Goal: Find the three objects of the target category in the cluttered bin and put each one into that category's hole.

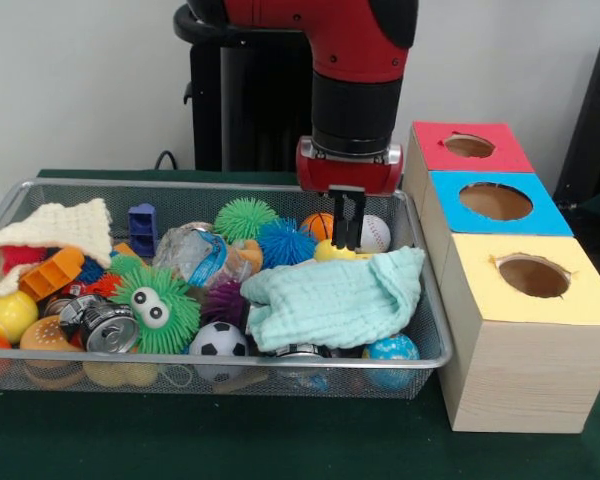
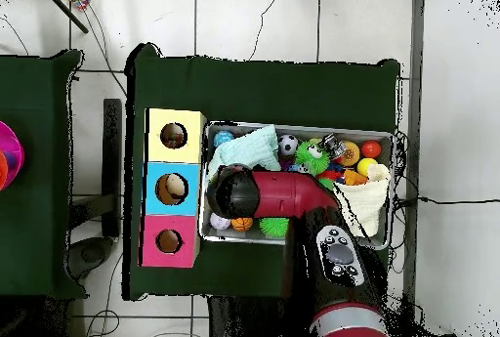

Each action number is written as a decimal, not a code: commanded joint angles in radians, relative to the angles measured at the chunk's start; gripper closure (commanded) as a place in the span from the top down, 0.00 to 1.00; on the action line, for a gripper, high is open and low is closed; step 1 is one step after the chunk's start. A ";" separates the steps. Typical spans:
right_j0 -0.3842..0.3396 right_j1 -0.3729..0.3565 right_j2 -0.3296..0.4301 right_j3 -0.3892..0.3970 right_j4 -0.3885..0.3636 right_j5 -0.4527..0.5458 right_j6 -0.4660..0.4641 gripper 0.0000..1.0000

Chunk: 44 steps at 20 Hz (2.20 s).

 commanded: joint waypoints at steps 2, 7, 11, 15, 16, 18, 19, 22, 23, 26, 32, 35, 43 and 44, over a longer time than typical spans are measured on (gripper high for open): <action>-0.032 0.071 0.119 -0.019 -0.068 -0.069 -0.026 0.00; -0.018 0.066 0.105 -0.027 -0.076 -0.038 -0.009 0.00; -0.021 0.072 0.109 -0.032 -0.079 -0.029 -0.008 0.00; -0.038 0.086 0.117 -0.041 -0.077 -0.030 -0.009 0.00; -0.039 0.080 0.119 -0.036 -0.077 -0.035 -0.008 0.00; -0.040 0.069 0.120 -0.030 -0.076 -0.033 -0.006 0.00; -0.041 0.069 0.122 -0.027 -0.076 -0.035 -0.005 0.00; -0.055 0.089 0.136 -0.030 -0.077 -0.052 -0.011 0.00; -0.059 0.092 0.141 -0.030 -0.078 -0.054 -0.014 0.00; -0.076 0.100 0.162 -0.024 -0.081 -0.070 -0.021 0.00; -0.068 0.018 0.123 0.011 -0.108 -0.011 -0.033 0.00; -0.122 -0.076 0.131 0.104 -0.110 -0.004 -0.054 0.00; -0.299 -0.181 0.241 0.188 -0.117 0.079 -0.161 0.00; -0.302 -0.185 0.238 0.183 -0.128 0.058 -0.147 0.00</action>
